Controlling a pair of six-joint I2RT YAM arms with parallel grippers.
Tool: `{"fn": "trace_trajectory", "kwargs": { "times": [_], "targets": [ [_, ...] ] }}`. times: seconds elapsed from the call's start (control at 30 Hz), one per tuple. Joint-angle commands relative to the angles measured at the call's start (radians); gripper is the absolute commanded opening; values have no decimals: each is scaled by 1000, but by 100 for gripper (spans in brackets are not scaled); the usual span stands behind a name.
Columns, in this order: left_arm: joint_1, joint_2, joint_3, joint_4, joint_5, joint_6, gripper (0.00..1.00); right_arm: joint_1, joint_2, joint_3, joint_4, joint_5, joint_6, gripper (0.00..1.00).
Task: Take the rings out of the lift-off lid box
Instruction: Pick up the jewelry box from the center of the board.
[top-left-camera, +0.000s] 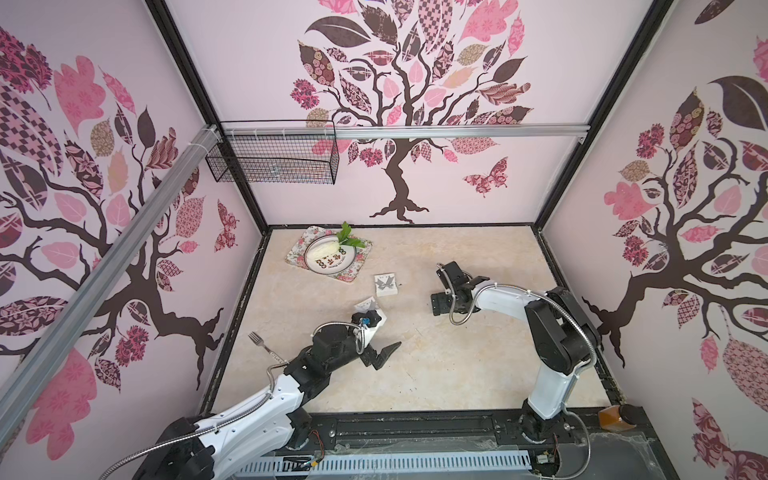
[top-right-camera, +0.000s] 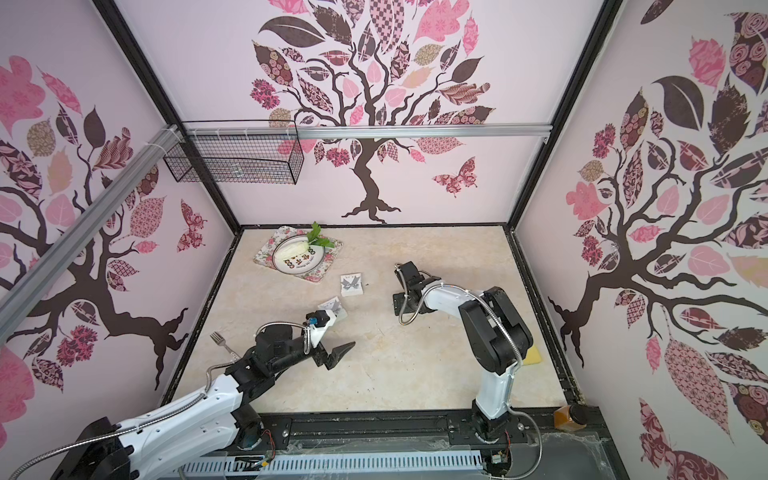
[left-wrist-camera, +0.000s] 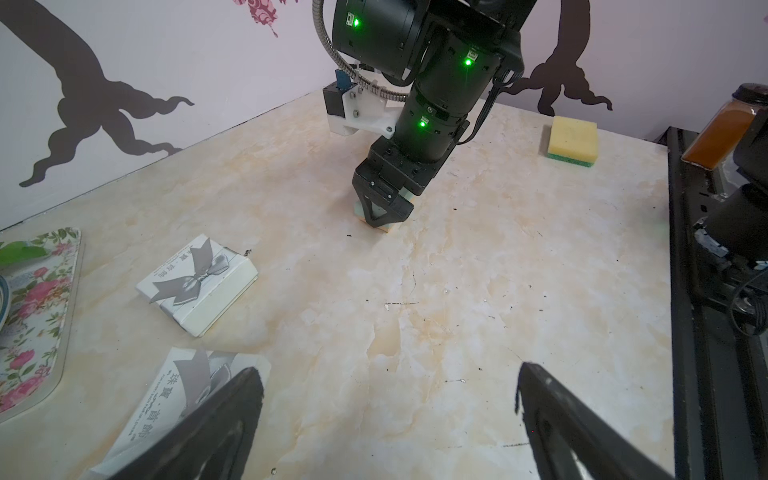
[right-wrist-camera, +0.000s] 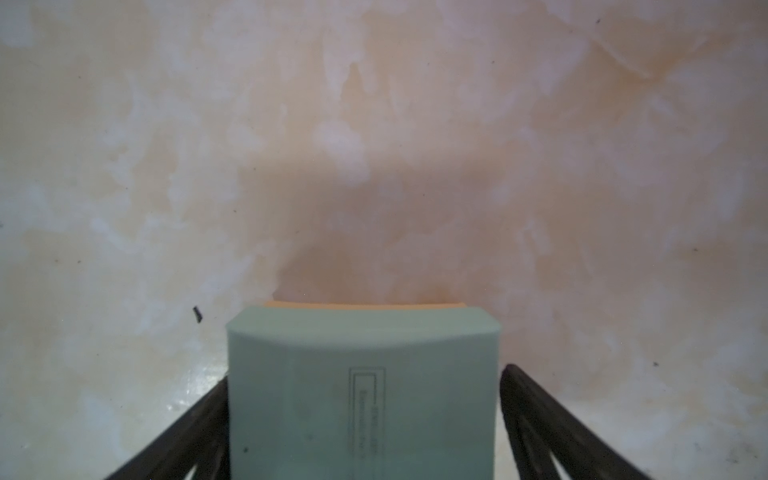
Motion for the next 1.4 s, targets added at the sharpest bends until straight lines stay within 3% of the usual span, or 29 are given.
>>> {"fn": "trace_trajectory", "kwargs": {
  "times": [0.0, 0.13, 0.47, 0.57, 0.83, 1.1, 1.37],
  "targets": [
    [-2, -16, -14, 34, 14, 11, 98, 9, 19, 30, -6, 21, 21, 87],
    [-2, -21, -16, 35, 14, 11, 98, 10, 13, 32, -9, 21, 18, 80],
    [-1, -40, -24, 42, 21, 30, 98, 11, -106, 12, -35, -49, -3, 76],
    [-3, -72, -42, 69, 31, 49, 98, 11, -190, -13, -41, -142, -16, 75],
    [-4, -68, -43, 113, 85, 116, 98, 12, -446, -149, -6, -527, 9, 75],
    [-4, 150, -27, 375, 149, 159, 95, 9, -634, -310, 193, -890, 153, 76],
    [-52, 367, 23, 607, 157, 167, 90, 9, -724, -410, 342, -1010, 297, 77]
  ]
}}
